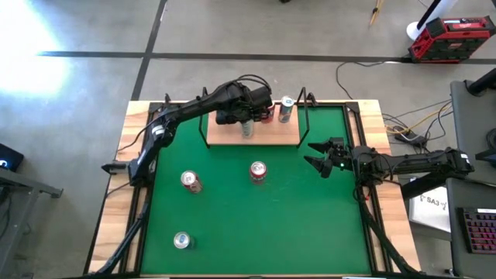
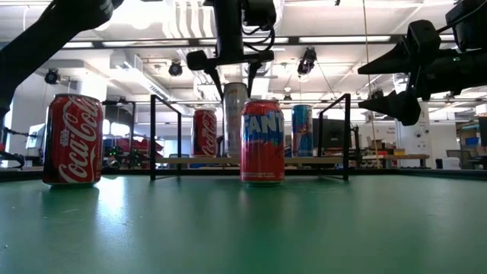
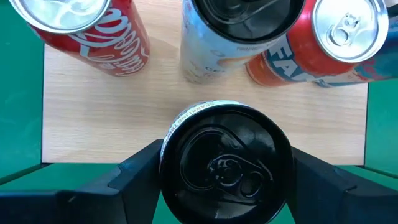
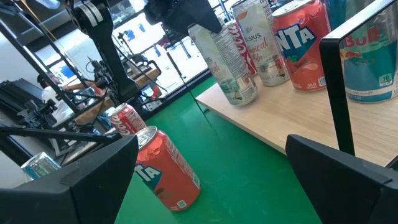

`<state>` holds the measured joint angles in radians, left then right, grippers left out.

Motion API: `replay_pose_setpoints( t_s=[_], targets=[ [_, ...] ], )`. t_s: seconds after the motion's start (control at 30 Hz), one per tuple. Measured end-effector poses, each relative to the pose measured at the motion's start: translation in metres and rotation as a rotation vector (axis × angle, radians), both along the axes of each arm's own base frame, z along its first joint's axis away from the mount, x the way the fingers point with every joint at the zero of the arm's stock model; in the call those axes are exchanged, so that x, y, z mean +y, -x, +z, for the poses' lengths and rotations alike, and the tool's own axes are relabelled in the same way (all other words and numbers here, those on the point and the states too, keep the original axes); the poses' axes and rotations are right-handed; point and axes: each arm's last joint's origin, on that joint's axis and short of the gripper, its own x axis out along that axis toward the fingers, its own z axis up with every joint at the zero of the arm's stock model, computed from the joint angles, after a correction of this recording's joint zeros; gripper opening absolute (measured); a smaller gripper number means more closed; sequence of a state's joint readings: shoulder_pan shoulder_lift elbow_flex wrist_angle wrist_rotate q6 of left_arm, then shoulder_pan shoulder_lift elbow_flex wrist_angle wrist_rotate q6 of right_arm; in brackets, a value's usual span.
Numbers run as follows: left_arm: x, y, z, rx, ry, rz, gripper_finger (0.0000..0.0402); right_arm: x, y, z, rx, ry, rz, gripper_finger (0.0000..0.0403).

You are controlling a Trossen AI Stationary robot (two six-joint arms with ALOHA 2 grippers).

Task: Place canned beverage on shelf
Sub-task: Put the white-yellow soda can on the shelf aligned with the other white-yellow soda can

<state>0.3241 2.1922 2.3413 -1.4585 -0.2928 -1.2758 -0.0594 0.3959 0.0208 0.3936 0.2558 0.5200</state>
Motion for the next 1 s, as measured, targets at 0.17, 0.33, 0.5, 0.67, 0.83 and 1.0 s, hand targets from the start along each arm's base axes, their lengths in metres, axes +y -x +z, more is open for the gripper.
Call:
replay_pose_setpoints(
  t_s=[0.17,0.33,0.5,0.67,0.83,1.0],
  targets=[
    [0.002,-0.005,-0.009,0.013,0.013,-0.003,0.0263,0.000,0.000,0.000,0.001,0.000,0.000,0.0400],
    [0.005,-0.006,-0.012,0.014,0.024,-0.008,0.0263,0.000,0.000,0.000,0.000,0.000,0.000,0.0400],
    [0.005,-0.006,-0.009,0.008,0.027,-0.009,0.0264,0.000,0.000,0.000,0.000,0.000,0.000,0.0400],
    [0.004,-0.005,-0.008,0.000,0.028,-0.007,0.0285,0.000,0.000,0.000,0.000,0.000,0.000,0.0400],
    [0.003,-0.003,-0.008,0.017,0.036,-0.007,0.0330,0.000,0.000,0.000,0.000,0.000,0.000,0.0400],
    [0.000,0.003,-0.003,0.040,0.045,-0.002,0.0379,0.000,0.000,0.000,0.001,0.000,0.000,0.0400]
  ],
)
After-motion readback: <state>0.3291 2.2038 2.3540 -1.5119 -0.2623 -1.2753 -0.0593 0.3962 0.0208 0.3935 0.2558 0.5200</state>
